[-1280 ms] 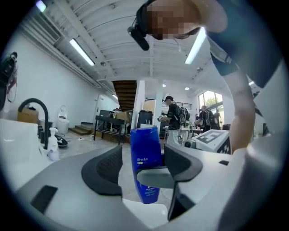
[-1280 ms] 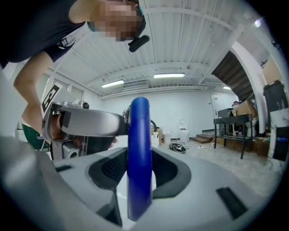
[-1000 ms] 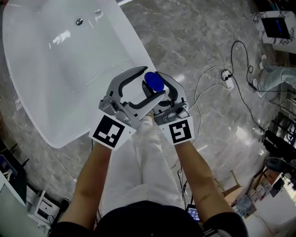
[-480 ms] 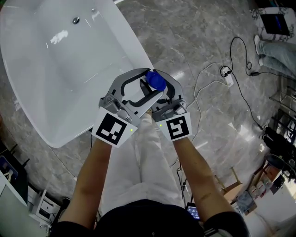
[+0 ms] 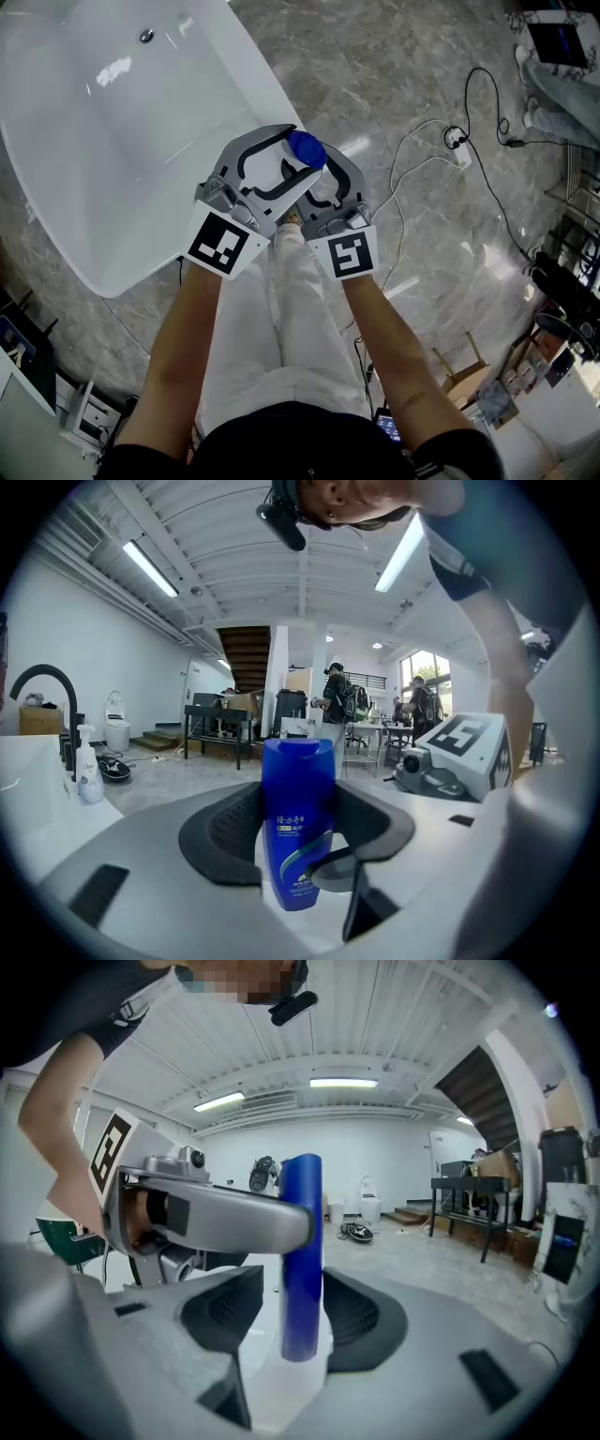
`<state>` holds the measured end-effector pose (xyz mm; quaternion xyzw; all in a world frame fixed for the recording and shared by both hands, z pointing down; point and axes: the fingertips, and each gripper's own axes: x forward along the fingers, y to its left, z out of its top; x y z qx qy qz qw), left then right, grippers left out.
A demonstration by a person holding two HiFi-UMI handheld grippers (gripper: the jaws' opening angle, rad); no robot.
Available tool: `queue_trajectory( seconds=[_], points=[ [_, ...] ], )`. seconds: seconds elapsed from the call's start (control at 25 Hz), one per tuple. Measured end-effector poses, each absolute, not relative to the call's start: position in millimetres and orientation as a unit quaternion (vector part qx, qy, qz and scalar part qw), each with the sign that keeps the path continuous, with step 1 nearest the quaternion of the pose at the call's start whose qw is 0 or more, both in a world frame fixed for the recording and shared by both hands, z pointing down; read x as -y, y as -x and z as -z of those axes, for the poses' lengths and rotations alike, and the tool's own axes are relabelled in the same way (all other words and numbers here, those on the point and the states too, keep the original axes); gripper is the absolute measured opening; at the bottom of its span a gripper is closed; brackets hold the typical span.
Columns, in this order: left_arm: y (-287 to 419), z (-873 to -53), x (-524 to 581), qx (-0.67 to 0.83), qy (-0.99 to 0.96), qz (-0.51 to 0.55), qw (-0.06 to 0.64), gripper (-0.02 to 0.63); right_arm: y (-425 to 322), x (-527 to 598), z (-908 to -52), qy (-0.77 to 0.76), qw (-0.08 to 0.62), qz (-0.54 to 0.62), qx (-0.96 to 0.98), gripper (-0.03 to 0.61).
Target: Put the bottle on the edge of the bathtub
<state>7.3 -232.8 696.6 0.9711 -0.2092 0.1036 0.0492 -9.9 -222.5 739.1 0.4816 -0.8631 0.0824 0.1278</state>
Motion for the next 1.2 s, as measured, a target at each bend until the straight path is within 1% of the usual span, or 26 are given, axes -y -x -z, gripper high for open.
queue_trajectory(
  seconds=[0.4, 0.72, 1.2],
  points=[
    [-12, -711, 247, 0.208, -0.972, -0.109, 0.027, 0.239, -12, 207, -757, -0.504, 0.150, -0.113, 0.843, 0.183],
    [-10, -716, 255, 0.208, -0.971, -0.116, 0.007, 0.240, -22, 203, -761, -0.522, 0.147, -0.135, 0.829, 0.183],
    [-1, -723, 255, 0.214, -0.971, -0.106, 0.019, 0.244, -14, 196, -756, -0.525, 0.138, -0.142, 0.828, 0.183]
  ],
)
